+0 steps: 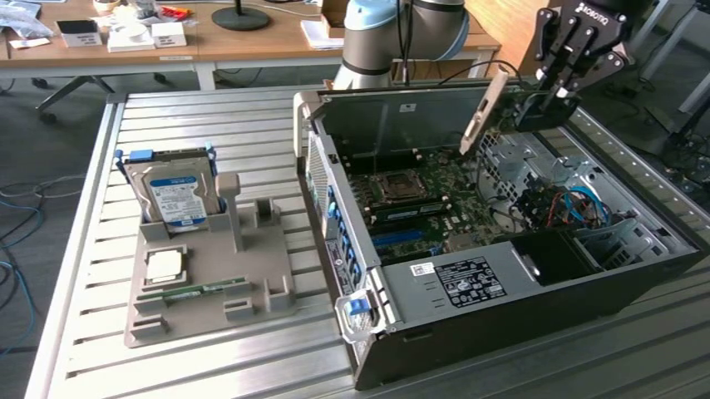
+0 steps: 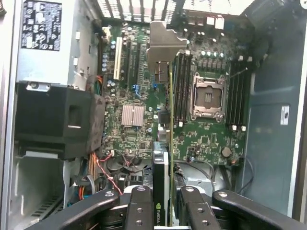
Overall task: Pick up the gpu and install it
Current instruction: 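Insert the gpu into the slot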
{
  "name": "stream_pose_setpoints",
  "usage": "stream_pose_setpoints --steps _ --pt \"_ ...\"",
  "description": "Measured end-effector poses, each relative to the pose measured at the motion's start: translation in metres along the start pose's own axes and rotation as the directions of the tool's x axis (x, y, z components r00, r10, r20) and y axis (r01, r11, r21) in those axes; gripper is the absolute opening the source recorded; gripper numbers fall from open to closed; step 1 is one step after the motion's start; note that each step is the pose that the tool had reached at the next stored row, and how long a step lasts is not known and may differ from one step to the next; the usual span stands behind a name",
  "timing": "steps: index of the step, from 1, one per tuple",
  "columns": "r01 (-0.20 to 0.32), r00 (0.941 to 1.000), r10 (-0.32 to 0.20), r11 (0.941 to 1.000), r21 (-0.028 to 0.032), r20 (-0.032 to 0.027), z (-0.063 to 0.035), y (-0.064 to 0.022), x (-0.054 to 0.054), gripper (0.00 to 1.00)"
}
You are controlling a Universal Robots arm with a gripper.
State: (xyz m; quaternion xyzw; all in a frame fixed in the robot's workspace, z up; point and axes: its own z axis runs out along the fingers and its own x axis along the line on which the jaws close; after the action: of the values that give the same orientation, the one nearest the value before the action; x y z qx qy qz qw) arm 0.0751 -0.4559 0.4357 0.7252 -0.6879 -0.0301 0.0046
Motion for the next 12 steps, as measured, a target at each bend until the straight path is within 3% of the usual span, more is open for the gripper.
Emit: stream_pose_setpoints --steps 6,12 --pt "-0.054 0.9985 0.054 0.9985 0.0124 0.0065 0.0029 0.0008 0.0001 0.27" --pt "-0.062 0.9979 0.061 0.9973 0.0393 0.0199 0.0045 0.0052 -0.0002 0.27"
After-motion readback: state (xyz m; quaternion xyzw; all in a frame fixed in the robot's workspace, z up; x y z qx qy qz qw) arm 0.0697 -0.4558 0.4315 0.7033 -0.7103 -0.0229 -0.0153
